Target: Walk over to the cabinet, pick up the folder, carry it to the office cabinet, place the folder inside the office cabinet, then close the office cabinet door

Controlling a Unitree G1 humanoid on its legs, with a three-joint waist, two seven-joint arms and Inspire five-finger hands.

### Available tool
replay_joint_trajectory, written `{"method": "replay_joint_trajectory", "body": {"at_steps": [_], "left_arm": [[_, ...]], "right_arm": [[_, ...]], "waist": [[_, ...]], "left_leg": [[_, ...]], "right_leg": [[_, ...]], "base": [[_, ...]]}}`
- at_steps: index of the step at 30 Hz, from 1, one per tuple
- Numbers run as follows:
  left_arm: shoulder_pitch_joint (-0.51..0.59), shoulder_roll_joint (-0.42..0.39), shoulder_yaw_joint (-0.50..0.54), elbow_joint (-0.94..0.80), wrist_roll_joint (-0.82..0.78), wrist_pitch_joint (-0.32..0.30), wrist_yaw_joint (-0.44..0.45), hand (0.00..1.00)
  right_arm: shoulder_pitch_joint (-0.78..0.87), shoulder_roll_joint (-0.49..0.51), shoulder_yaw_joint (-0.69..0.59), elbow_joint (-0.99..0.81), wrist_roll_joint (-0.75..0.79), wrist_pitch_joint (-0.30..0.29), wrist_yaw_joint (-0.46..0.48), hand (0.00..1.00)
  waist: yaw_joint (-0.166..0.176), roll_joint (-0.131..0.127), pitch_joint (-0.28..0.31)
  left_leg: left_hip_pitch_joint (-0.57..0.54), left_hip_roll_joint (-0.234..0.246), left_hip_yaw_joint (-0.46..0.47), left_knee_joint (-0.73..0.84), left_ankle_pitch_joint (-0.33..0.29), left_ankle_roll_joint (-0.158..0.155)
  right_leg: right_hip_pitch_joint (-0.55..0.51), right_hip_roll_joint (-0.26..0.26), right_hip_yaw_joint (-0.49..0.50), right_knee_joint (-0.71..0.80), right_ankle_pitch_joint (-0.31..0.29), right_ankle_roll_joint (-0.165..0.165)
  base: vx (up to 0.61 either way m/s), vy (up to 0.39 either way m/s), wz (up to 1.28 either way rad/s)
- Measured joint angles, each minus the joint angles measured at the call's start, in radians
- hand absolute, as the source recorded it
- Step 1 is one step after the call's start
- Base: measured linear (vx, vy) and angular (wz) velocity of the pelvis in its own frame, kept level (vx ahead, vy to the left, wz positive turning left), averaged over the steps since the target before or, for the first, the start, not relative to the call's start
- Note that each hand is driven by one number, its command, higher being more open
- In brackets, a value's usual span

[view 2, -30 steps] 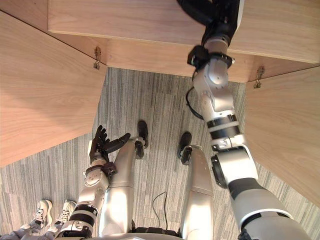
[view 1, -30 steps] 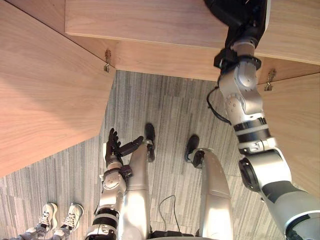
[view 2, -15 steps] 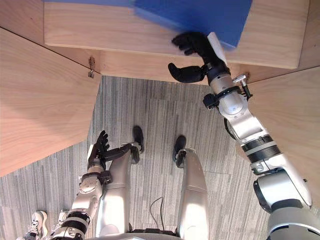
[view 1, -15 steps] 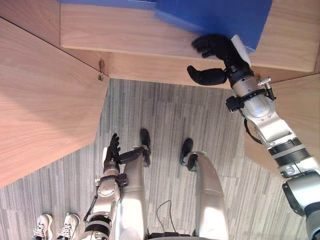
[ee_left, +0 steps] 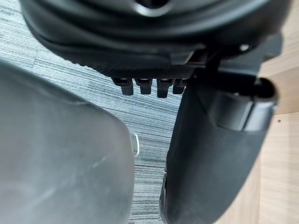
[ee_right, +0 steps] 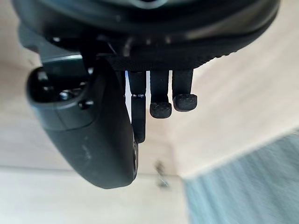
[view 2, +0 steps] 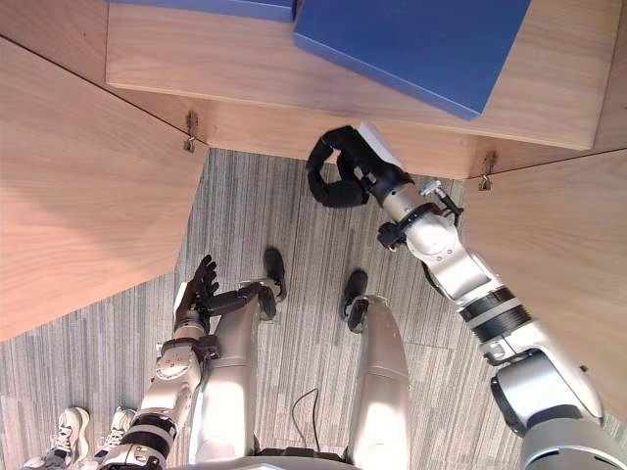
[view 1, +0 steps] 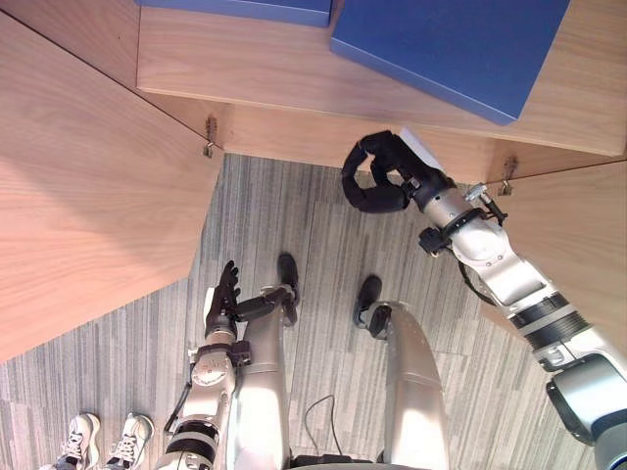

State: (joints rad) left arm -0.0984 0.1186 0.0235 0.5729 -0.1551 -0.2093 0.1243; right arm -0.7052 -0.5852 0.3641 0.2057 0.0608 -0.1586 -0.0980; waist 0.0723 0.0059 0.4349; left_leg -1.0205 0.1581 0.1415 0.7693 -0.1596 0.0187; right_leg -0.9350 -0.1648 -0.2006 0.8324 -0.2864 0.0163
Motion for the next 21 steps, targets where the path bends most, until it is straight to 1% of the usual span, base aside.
{"method": "replay_joint_trajectory", "body": {"at_steps": [2, 6, 8, 9, 13, 16, 18, 21], "left_arm": [[0.000, -0.005, 0.006, -0.006, 0.000, 0.000, 0.003, 1.00], [0.000, -0.018, 0.021, -0.009, 0.000, 0.000, 0.029, 1.00], [0.000, -0.021, 0.024, -0.008, -0.001, 0.000, 0.032, 1.00], [0.000, -0.023, 0.028, -0.008, -0.001, 0.000, 0.035, 1.00], [0.000, -0.025, 0.028, -0.009, -0.003, -0.003, 0.046, 1.00], [0.000, -0.027, 0.028, -0.016, -0.013, -0.015, 0.052, 1.00], [-0.002, -0.028, 0.028, -0.019, -0.024, -0.019, 0.064, 1.00], [-0.003, -0.030, 0.027, -0.017, -0.026, -0.020, 0.073, 1.00]], "right_arm": [[-0.028, 0.024, -0.037, 0.000, -0.040, 0.001, -0.058, 0.00], [-0.082, 0.056, -0.087, 0.000, -0.104, 0.015, -0.132, 0.00], [-0.103, 0.067, -0.102, 0.006, -0.112, 0.020, -0.151, 0.00], [-0.125, 0.078, -0.114, 0.021, -0.147, 0.029, -0.172, 0.00], [-0.182, 0.082, -0.122, 0.093, -0.230, 0.060, -0.201, 0.00], [-0.261, 0.083, -0.121, 0.209, -0.269, 0.092, -0.204, 0.00], [-0.314, 0.083, -0.121, 0.263, -0.301, 0.099, -0.220, 0.00], [-0.376, 0.082, -0.120, 0.331, -0.302, 0.108, -0.224, 0.00]], "waist": [[0.003, 0.000, 0.000], [0.007, 0.000, 0.000], [0.008, 0.000, 0.000], [0.008, 0.000, 0.000], [0.009, 0.001, 0.000], [0.011, 0.001, 0.000], [0.012, 0.001, 0.000], [0.013, 0.002, -0.001]], "left_leg": [[-0.008, -0.002, 0.000, 0.000, 0.001, 0.001], [-0.011, -0.004, 0.001, -0.001, 0.001, 0.002], [-0.011, -0.005, 0.001, -0.003, 0.001, 0.002], [-0.011, -0.006, 0.001, -0.004, 0.001, 0.002], [-0.017, -0.010, 0.001, -0.006, 0.002, 0.003], [-0.036, -0.013, 0.000, -0.007, 0.005, 0.007], [-0.047, -0.015, 0.000, -0.007, 0.005, 0.007], [-0.049, -0.016, -0.001, -0.007, 0.005, 0.007]], "right_leg": [[-0.007, -0.002, 0.000, 0.001, 0.000, 0.000], [-0.010, -0.004, 0.000, 0.000, 0.000, 0.000], [-0.010, -0.005, -0.001, 0.000, 0.000, 0.000], [-0.011, -0.007, -0.001, 0.000, 0.000, 0.000], [-0.016, -0.011, -0.002, 0.000, 0.000, 0.000], [-0.036, -0.014, -0.004, 0.000, 0.001, 0.001], [-0.044, -0.015, -0.005, -0.001, 0.002, 0.002], [-0.044, -0.018, -0.011, -0.002, 0.002, 0.002]], "base": [[-0.01, -0.016, 0.00], [0.00, 0.000, 0.00], [-0.01, -0.016, 0.01], [0.00, 0.000, 0.00], [0.00, 0.000, 0.00], [-0.02, -0.013, 0.02], [0.00, 0.000, 0.00], [0.00, -0.005, 0.01]]}}
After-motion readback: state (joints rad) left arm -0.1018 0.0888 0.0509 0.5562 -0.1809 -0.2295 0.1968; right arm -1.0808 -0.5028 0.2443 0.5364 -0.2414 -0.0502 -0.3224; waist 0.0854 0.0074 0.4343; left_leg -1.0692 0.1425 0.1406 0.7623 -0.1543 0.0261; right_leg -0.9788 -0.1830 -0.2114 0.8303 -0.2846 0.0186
